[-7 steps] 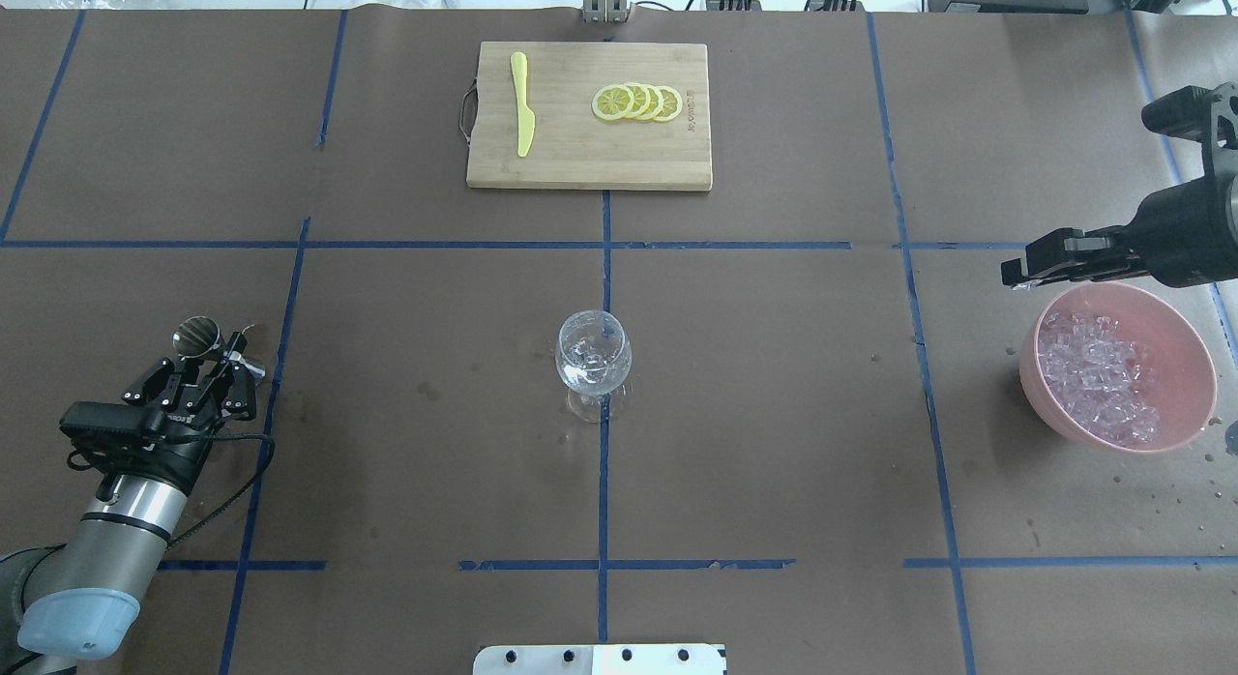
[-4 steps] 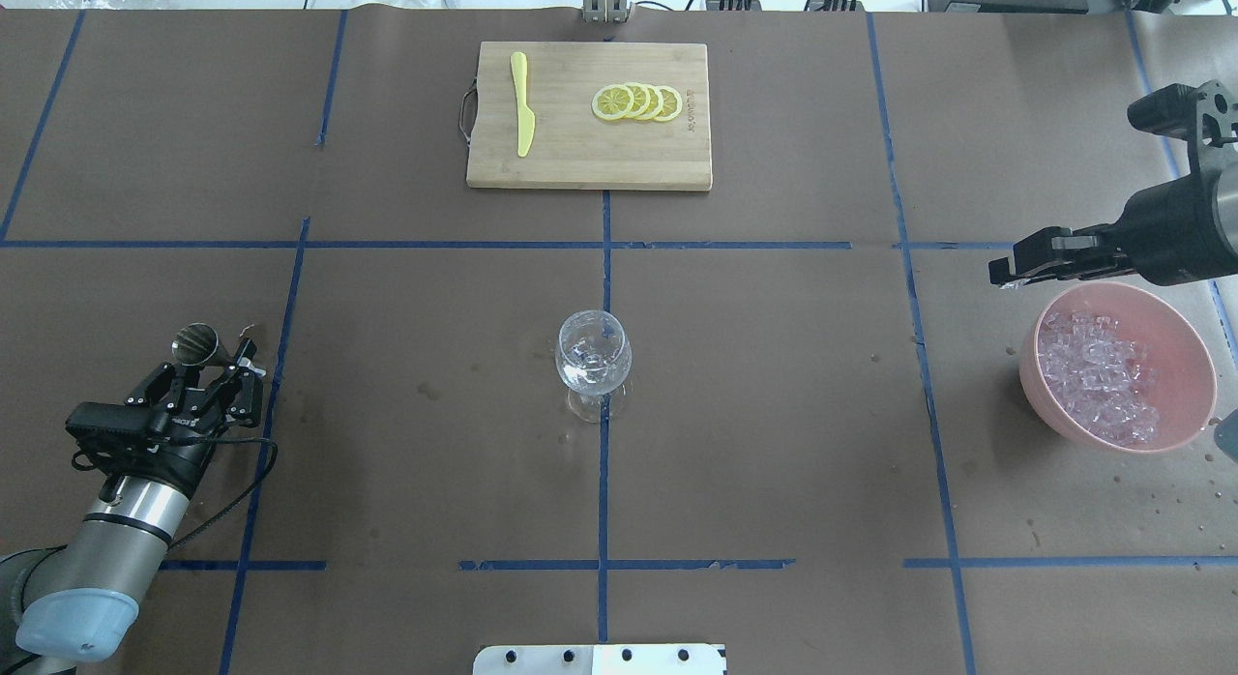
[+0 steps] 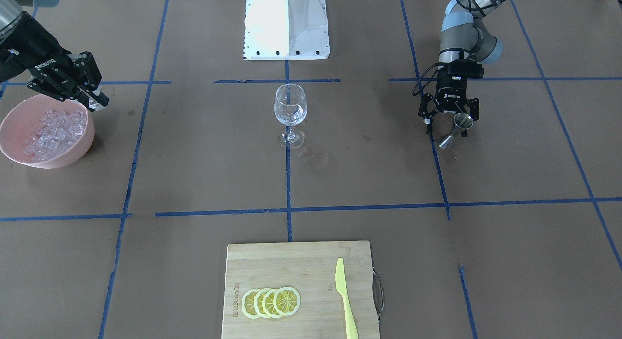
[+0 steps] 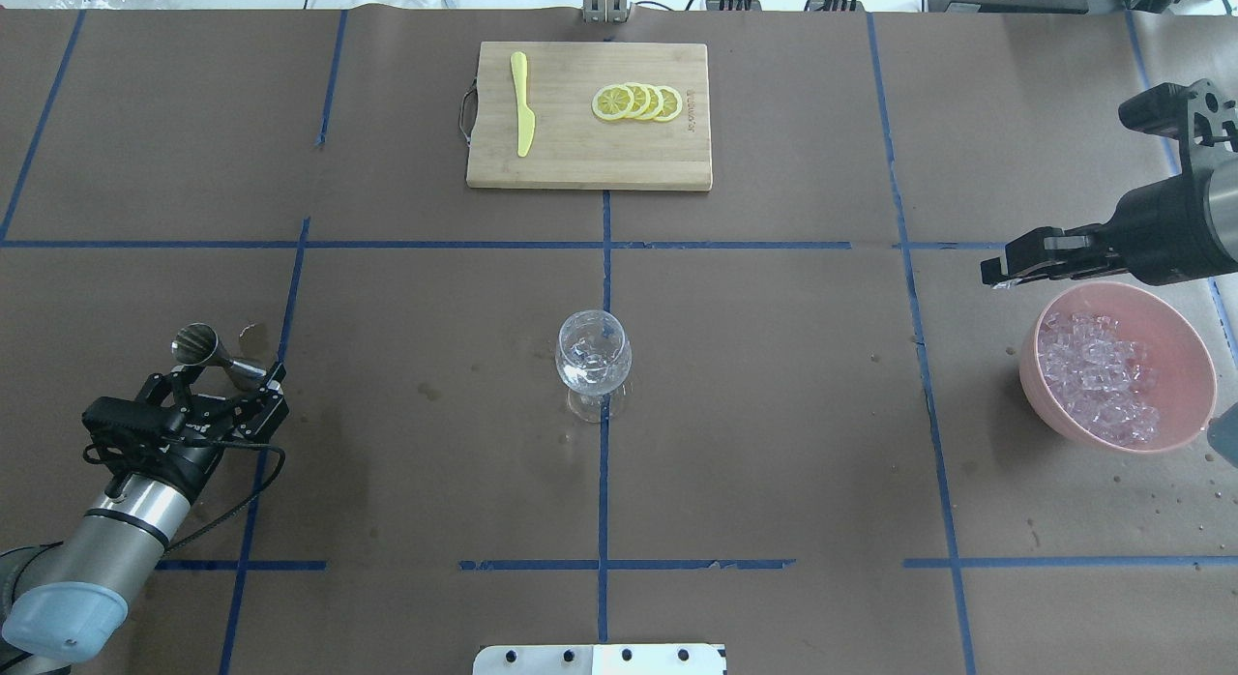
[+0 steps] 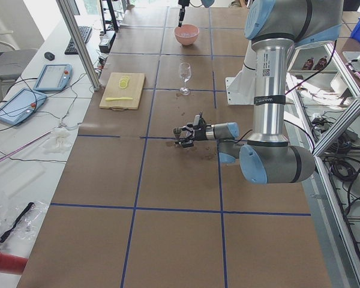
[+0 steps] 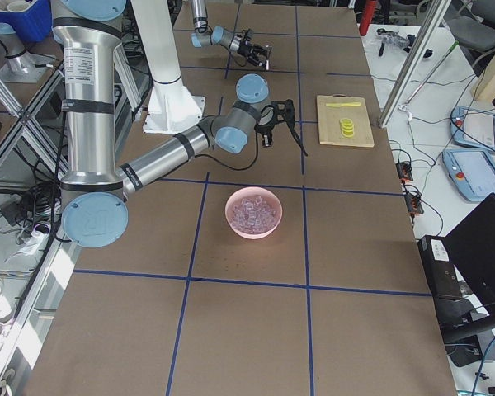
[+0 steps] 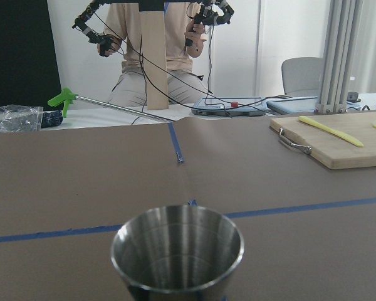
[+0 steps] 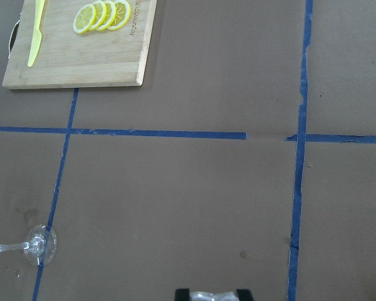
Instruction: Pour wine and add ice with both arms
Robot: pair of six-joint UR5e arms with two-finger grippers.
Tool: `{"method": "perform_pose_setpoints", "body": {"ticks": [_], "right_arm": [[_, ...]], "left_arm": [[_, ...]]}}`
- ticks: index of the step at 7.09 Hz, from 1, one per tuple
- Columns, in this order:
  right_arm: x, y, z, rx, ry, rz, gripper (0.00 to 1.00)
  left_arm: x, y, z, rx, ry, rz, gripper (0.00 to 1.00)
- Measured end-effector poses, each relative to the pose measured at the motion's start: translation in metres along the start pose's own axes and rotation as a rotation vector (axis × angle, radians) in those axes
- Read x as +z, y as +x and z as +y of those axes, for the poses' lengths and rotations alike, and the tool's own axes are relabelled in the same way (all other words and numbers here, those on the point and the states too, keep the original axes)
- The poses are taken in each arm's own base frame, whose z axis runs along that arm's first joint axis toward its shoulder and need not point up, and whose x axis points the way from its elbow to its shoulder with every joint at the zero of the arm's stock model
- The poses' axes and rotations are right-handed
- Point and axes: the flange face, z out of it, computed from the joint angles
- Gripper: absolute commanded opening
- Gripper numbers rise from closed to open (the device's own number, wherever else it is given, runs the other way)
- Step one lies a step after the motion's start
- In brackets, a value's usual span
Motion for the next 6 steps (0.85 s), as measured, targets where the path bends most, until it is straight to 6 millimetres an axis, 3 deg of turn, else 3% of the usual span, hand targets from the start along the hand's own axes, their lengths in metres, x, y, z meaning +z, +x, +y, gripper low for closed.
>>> {"method": "perform_pose_setpoints", "body": {"ticks": [3,6], "right_arm": [[0.001,-0.023,-0.005,0.004,0.006,-0.033,0.00],[0.007,-0.044,-0.005,-0.008,-0.005,-0.061,0.00]], "left_arm": [[-0.015,-0.014,-0.007,0.001,-0.103,0.059,1.00],[-0.046,-0.037,-0.030,-0.024,-0.213,0.119,1.00]]}}
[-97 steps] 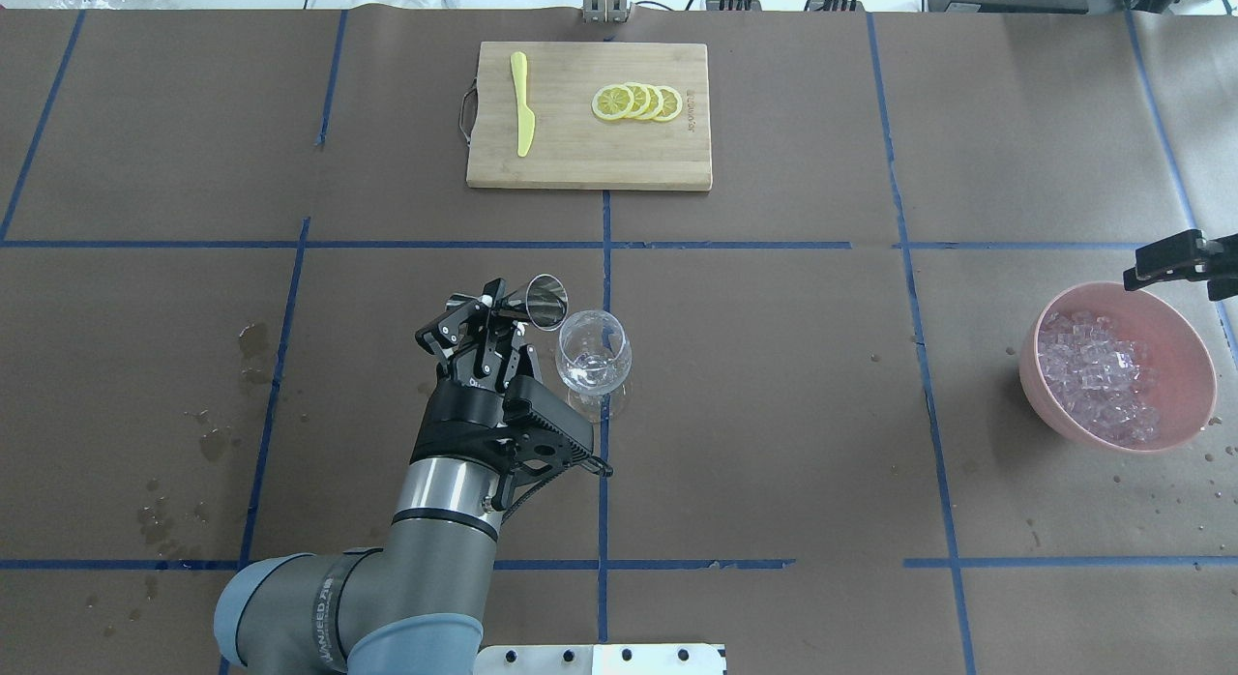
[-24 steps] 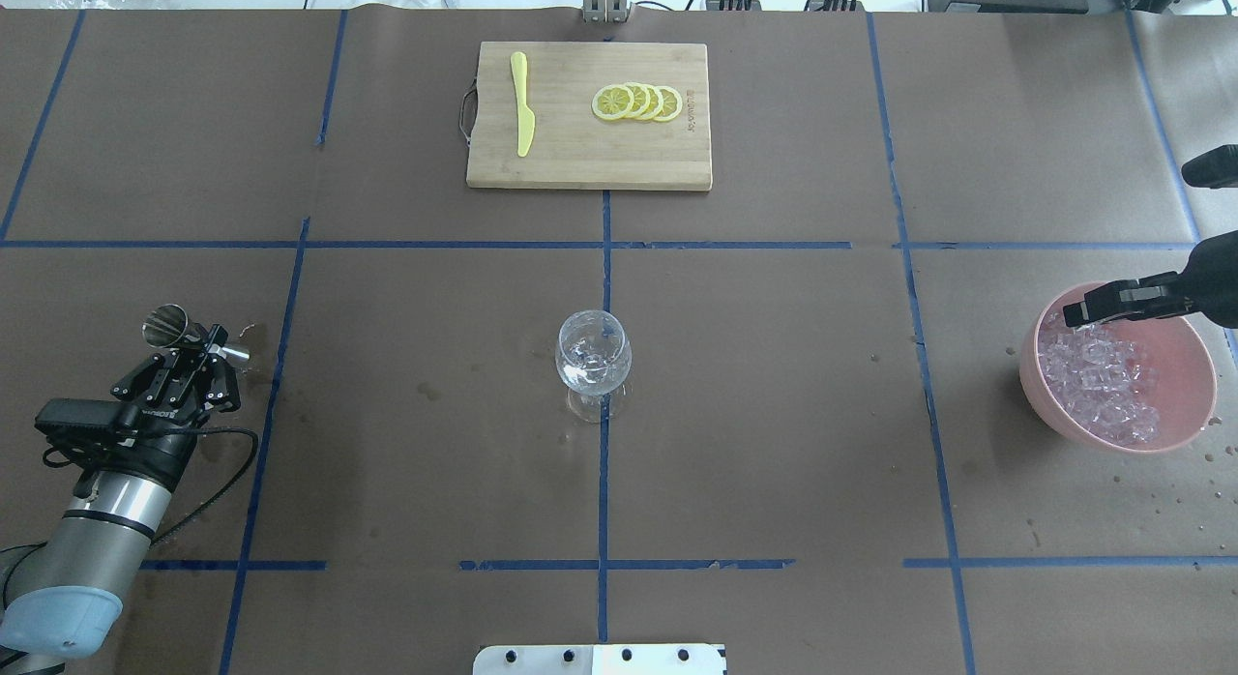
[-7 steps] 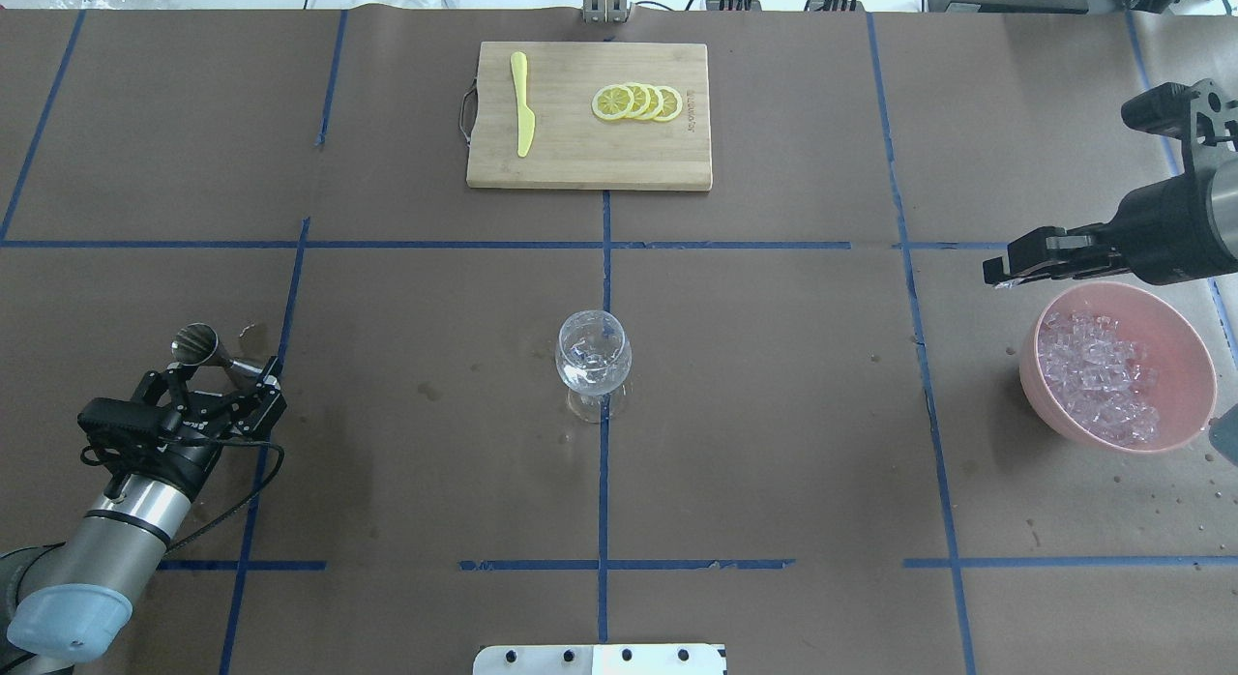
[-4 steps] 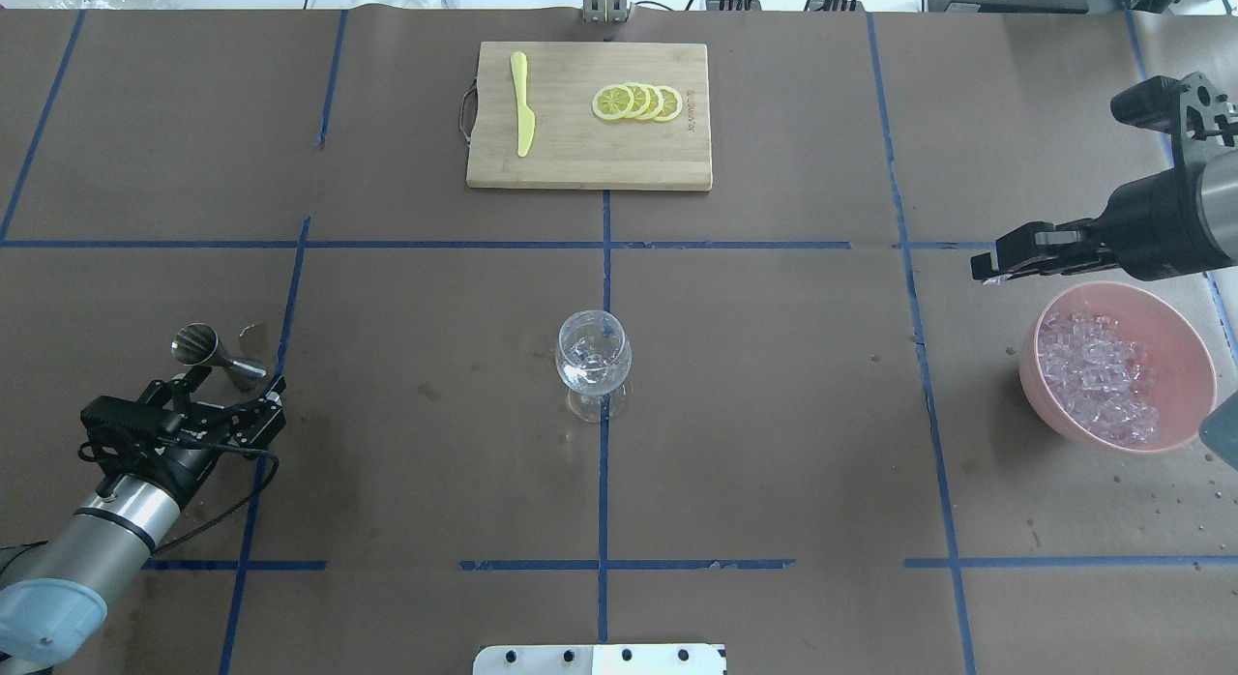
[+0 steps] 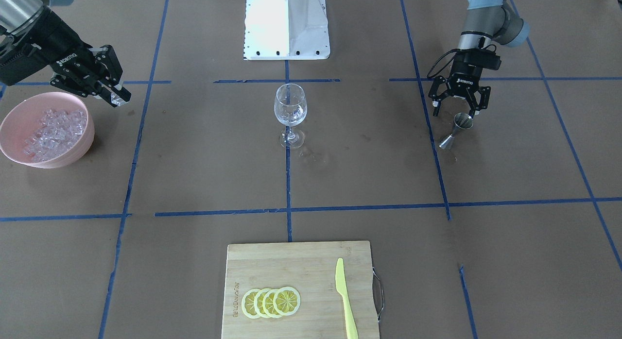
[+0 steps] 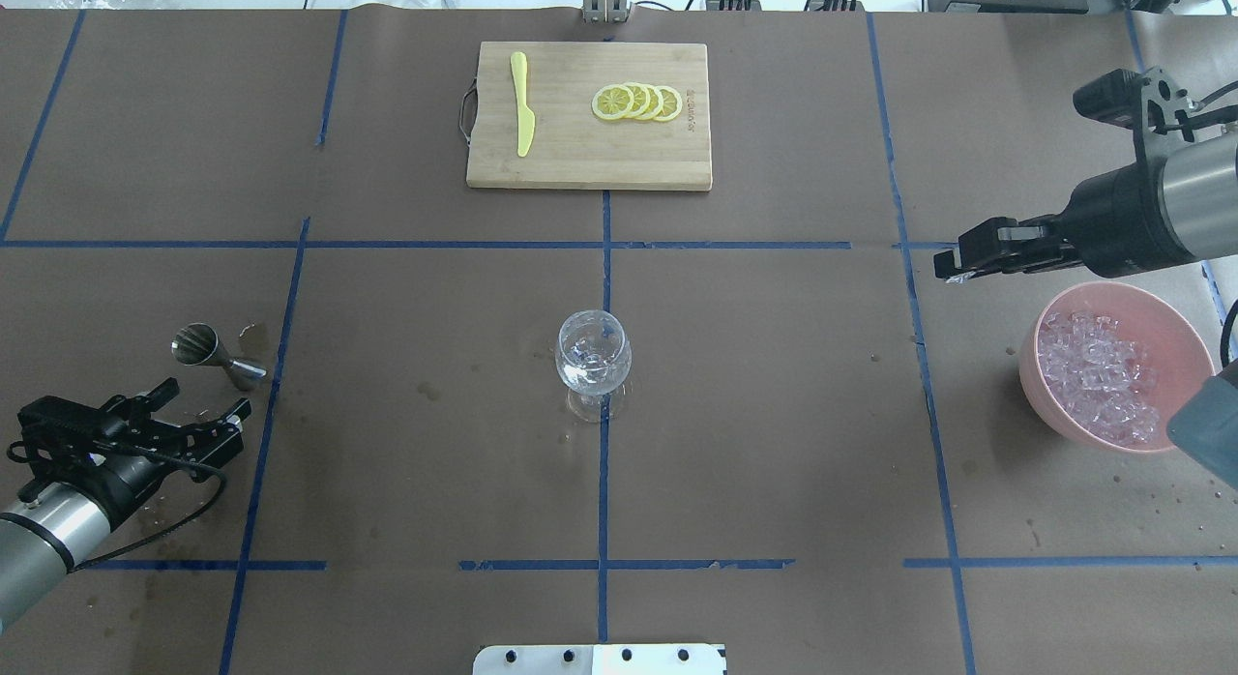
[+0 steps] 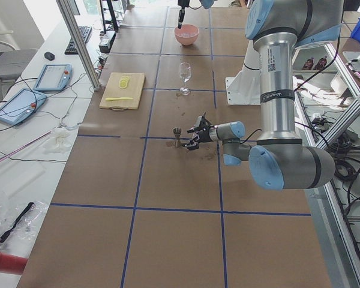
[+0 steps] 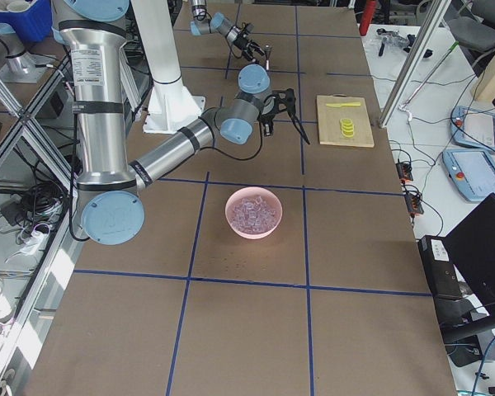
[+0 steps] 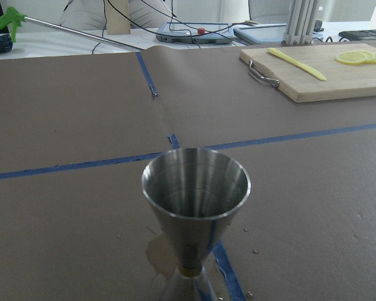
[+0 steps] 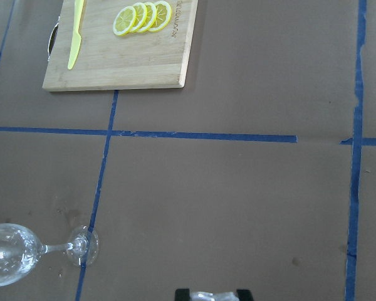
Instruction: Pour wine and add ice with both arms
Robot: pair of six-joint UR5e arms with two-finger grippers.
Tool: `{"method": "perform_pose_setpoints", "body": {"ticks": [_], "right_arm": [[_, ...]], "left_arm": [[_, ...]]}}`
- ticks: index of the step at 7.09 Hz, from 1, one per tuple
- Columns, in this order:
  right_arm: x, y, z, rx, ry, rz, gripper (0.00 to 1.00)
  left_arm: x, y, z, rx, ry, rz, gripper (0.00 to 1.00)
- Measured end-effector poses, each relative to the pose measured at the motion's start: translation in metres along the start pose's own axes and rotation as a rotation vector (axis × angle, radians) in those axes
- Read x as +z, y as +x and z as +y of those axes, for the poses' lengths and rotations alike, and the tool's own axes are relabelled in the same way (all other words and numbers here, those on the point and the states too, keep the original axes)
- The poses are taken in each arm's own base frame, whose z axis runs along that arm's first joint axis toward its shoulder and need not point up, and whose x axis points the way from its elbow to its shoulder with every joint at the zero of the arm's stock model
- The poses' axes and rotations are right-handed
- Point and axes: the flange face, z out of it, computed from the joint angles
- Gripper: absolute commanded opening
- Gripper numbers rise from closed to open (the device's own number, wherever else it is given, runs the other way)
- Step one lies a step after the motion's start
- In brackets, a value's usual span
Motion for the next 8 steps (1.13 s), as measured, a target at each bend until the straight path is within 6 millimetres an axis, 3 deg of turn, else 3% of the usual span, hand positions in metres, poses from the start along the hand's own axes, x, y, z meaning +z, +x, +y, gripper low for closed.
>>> {"method": "perform_pose_setpoints", "body": {"ticks": [2,5,8], "right_arm": [[0.004,-0.019,-0.003,-0.014,-0.002,-0.026,0.00],[0.023,-0.070,-0.013,-0.017,-0.021,-0.083,0.00],[0.051,-0.148,-0.018,-0.006,-0.033,-0.074,0.00]], "left_arm": [[-0.018,-0.006,-0.004,-0.049,-0.084,0.040,1.00],[-0.055,-0.009,-0.021,-0.086,-0.229,0.108,1.00],[-0.069,0.028,-0.051,-0.089,-0.359,0.058,1.00]]}}
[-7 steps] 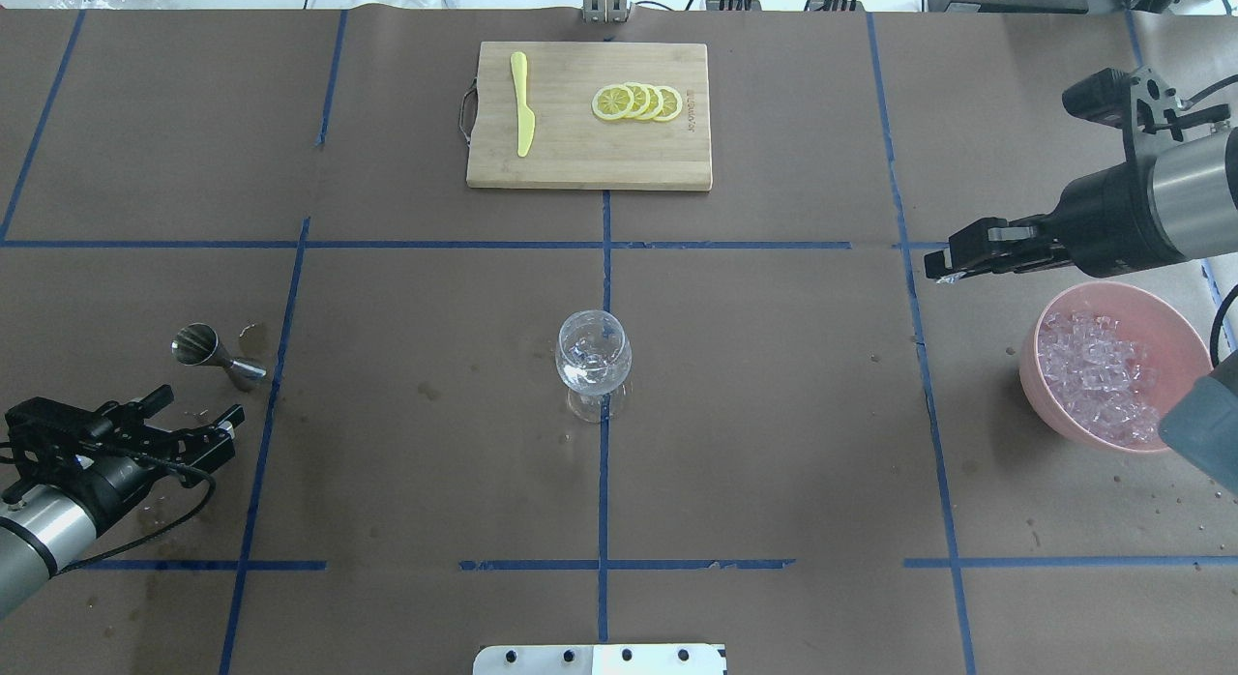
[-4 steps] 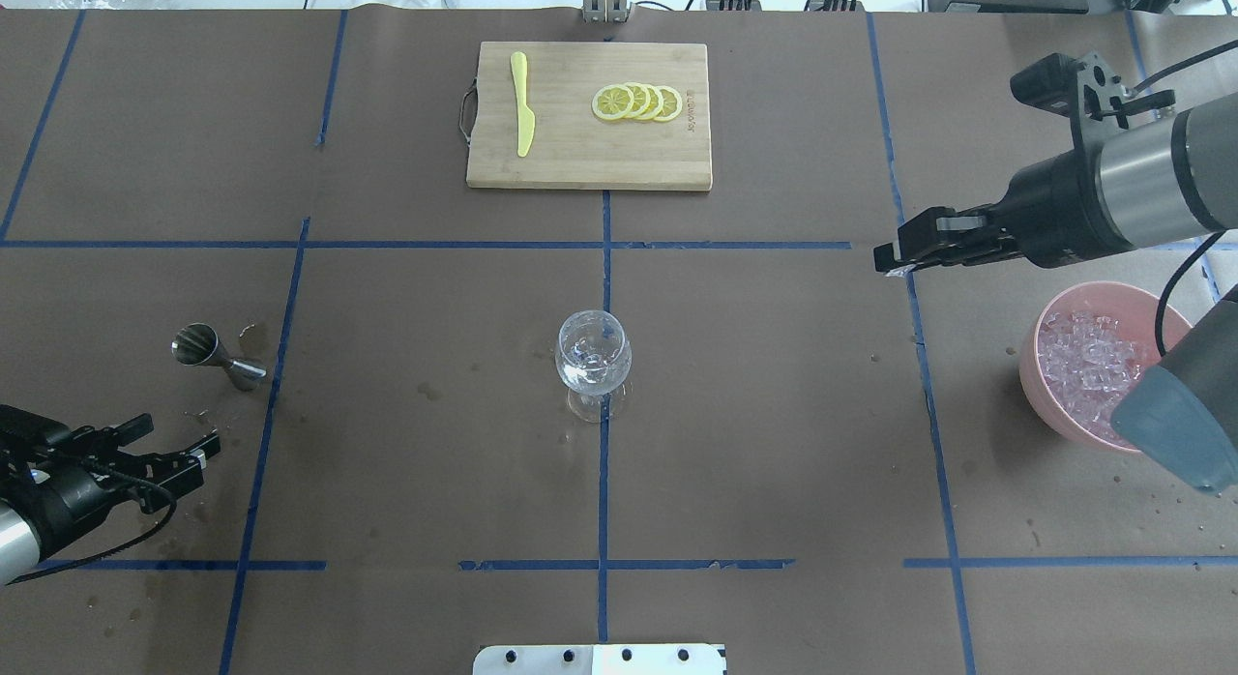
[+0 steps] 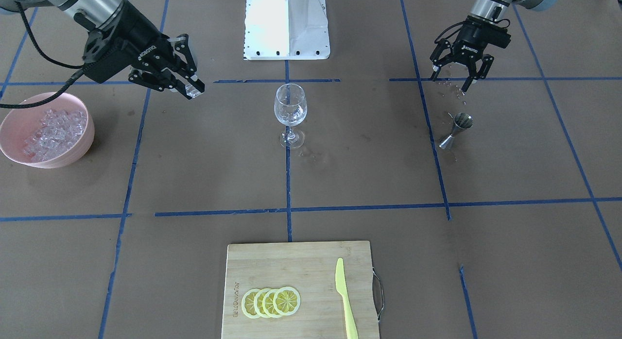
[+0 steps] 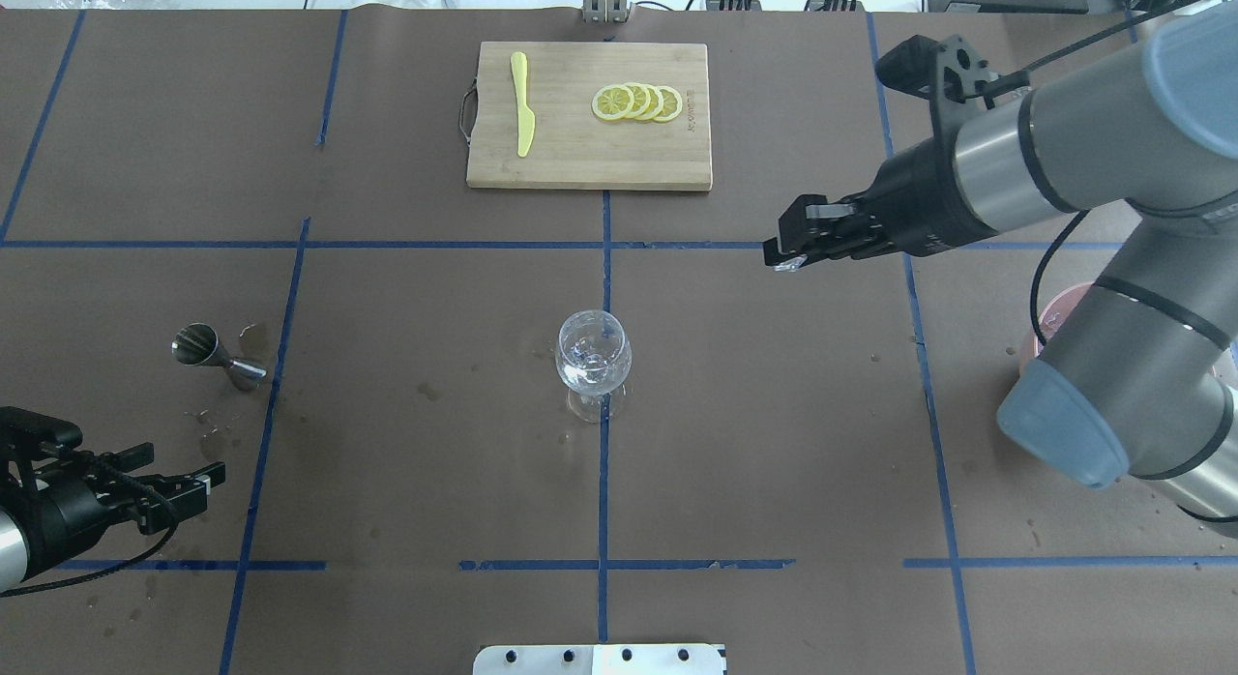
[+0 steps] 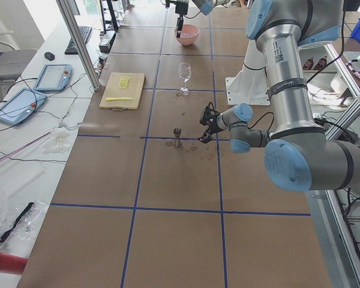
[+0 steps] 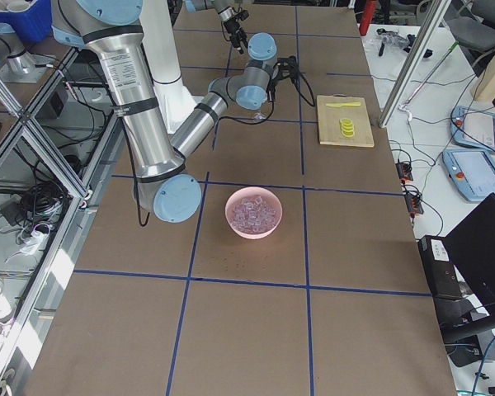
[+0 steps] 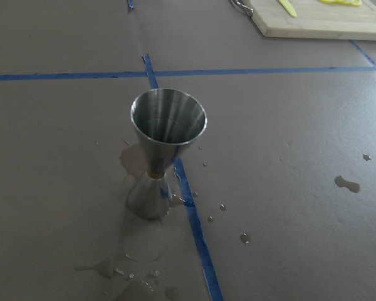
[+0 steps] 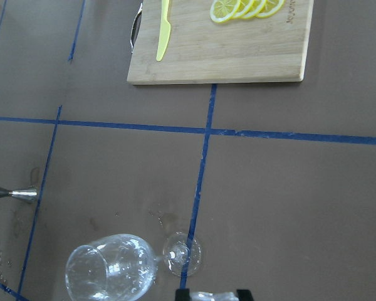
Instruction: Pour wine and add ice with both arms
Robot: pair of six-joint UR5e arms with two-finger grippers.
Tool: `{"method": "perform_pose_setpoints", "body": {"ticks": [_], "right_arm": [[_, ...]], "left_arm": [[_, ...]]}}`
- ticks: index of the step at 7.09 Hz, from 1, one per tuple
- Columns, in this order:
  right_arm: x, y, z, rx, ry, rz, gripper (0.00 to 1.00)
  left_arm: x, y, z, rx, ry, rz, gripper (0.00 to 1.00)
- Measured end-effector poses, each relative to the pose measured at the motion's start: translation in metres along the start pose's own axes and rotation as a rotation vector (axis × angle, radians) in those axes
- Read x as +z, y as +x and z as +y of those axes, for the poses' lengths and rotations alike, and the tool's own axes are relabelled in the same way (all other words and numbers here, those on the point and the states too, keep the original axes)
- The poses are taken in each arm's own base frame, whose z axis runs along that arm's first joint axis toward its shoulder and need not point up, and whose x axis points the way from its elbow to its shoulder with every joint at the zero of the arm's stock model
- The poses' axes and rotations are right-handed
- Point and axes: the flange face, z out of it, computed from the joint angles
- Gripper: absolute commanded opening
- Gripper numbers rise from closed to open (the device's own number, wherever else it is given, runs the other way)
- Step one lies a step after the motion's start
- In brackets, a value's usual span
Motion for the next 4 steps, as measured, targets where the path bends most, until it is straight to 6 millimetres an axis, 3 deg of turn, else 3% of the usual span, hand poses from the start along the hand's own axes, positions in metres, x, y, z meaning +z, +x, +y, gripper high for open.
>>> {"method": "perform_pose_setpoints", "body": {"ticks": [2,4], "right_arm": [[0.035,-0.040,0.012,0.004,0.013,0.020,0.00],[0.066,-0.065,0.025,0.003,0.022,0.029,0.00]], "left_arm": [[-0.006,0.004,-0.015,-0.011,-0.059,-0.044,1.00],[-0.016,-0.003,-0.043,-0.044,-0.119,-0.091,1.00]]}}
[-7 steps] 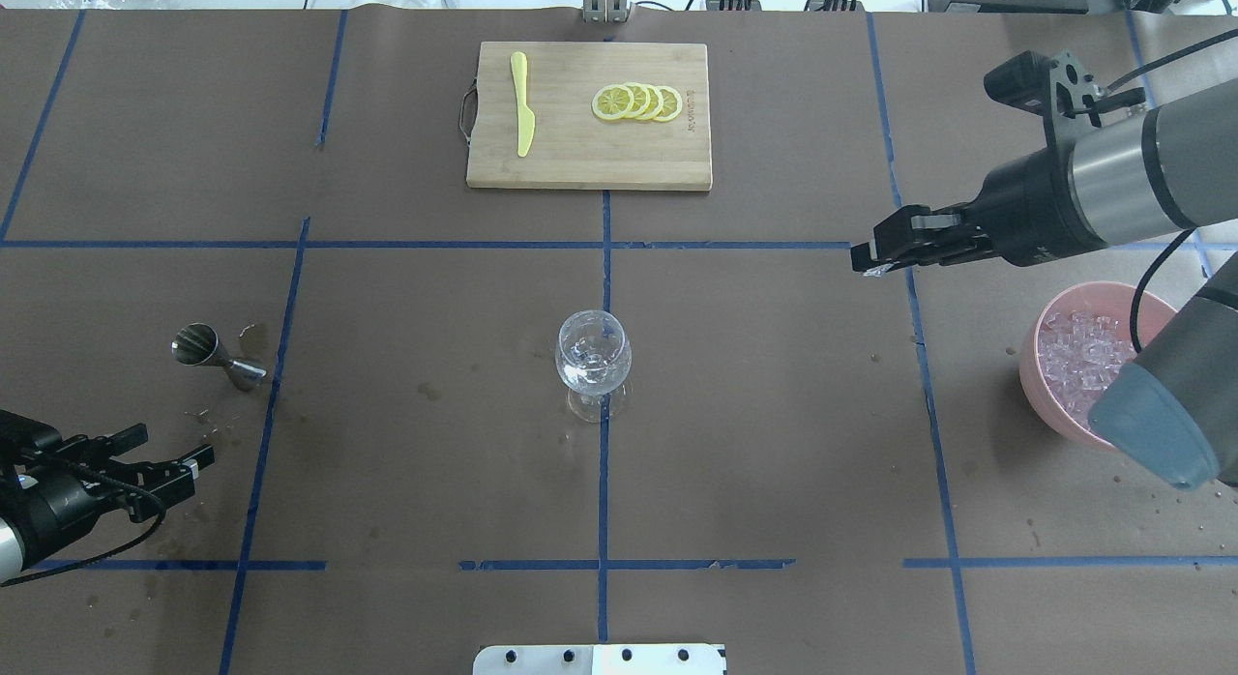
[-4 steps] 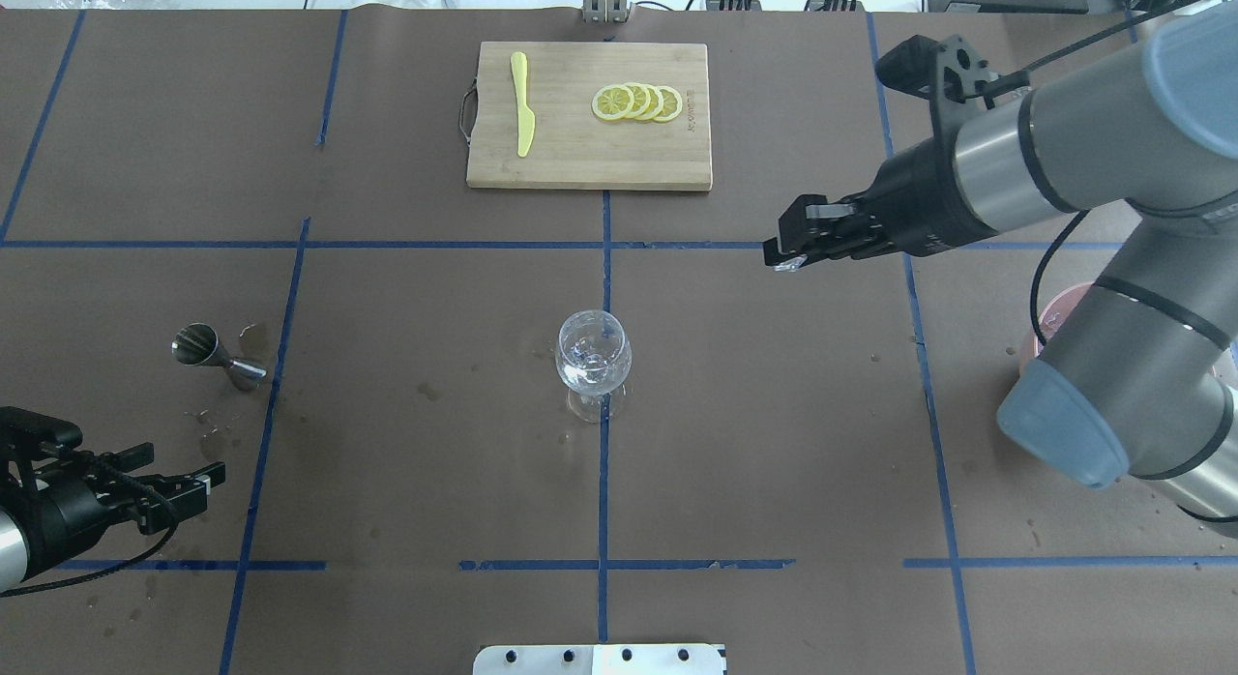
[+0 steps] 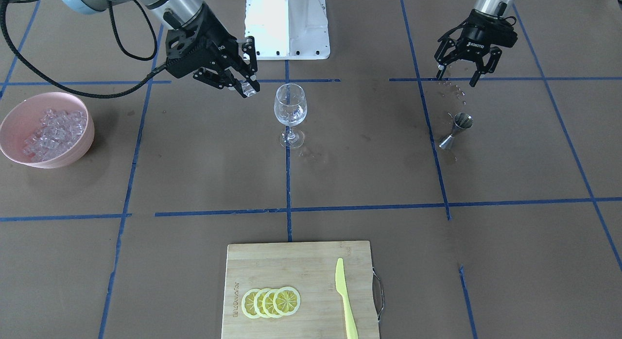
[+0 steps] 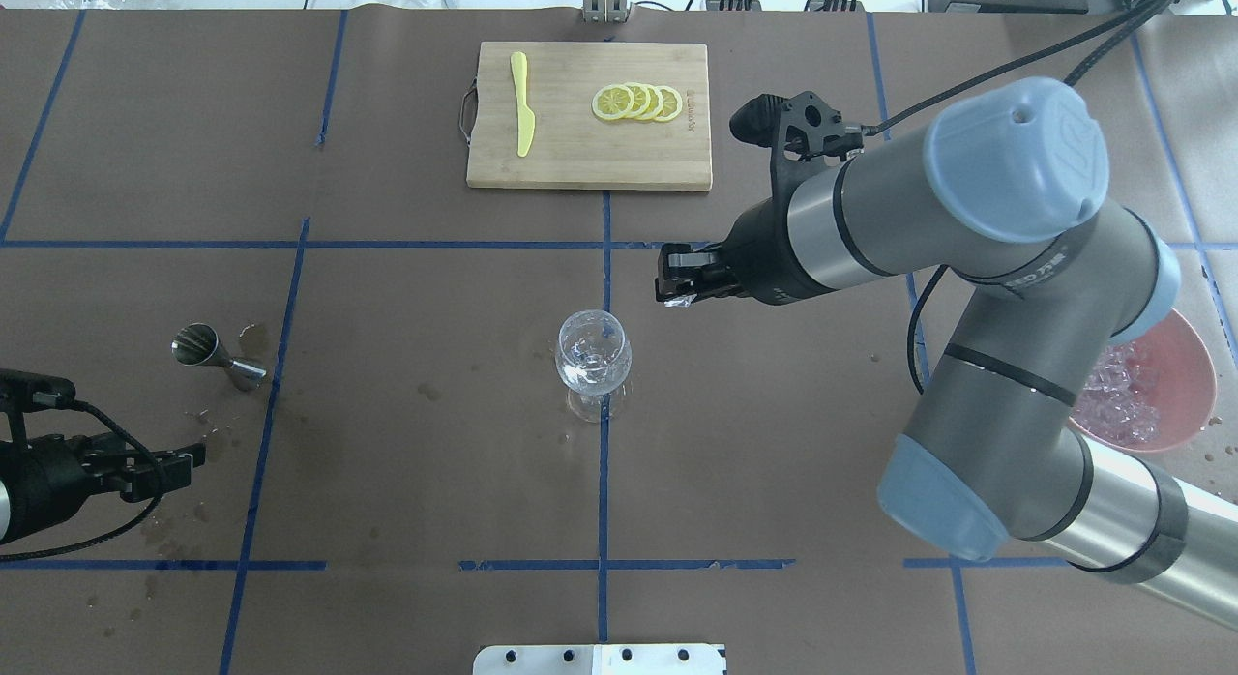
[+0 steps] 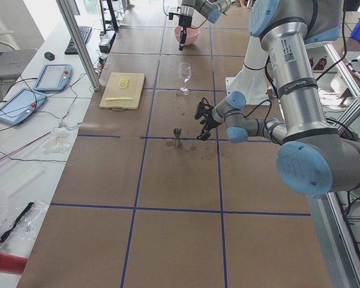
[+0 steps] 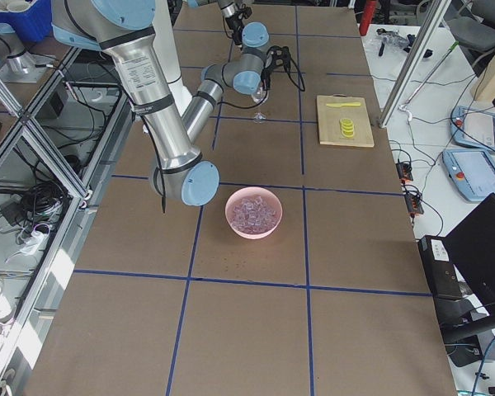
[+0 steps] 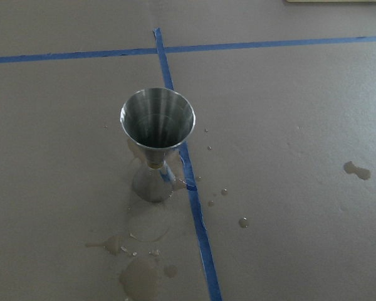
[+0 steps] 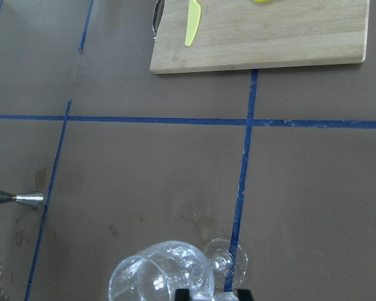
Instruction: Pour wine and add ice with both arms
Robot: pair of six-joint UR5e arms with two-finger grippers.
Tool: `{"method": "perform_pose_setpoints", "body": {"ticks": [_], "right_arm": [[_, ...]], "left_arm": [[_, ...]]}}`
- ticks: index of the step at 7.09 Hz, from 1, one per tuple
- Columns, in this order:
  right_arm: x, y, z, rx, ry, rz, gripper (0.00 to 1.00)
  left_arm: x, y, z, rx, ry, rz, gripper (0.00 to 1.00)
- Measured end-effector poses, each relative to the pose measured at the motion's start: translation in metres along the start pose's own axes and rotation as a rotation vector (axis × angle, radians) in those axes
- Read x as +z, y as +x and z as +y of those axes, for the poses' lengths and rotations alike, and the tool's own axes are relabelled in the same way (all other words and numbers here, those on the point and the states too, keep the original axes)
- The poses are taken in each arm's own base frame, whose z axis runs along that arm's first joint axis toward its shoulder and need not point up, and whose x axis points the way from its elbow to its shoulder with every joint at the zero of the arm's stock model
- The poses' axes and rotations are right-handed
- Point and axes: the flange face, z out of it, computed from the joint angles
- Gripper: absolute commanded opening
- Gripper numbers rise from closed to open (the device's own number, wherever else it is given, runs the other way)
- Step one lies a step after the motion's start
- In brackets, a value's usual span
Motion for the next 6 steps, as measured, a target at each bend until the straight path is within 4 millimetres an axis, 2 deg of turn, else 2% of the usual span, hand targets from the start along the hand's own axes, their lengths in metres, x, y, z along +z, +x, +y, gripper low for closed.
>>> {"method": "perform_pose_setpoints", "body": {"ticks": [2,4,6], "right_arm": [[0.022,-0.021,0.010,-0.004,0.003,0.000,0.00],[0.032,-0.033,0.019,-0.010,0.002,-0.003,0.00],[0.035,-0.044,0.023,-0.013,-0.003,-0.010,0.00]], "left_arm": [[-0.008,0.007,-0.026,-0.006,-0.024,-0.086,1.00],[-0.014,0.011,-0.048,-0.008,-0.039,-0.113,1.00],[-0.025,-0.006,-0.075,0.016,-0.039,-0.113,1.00]]}}
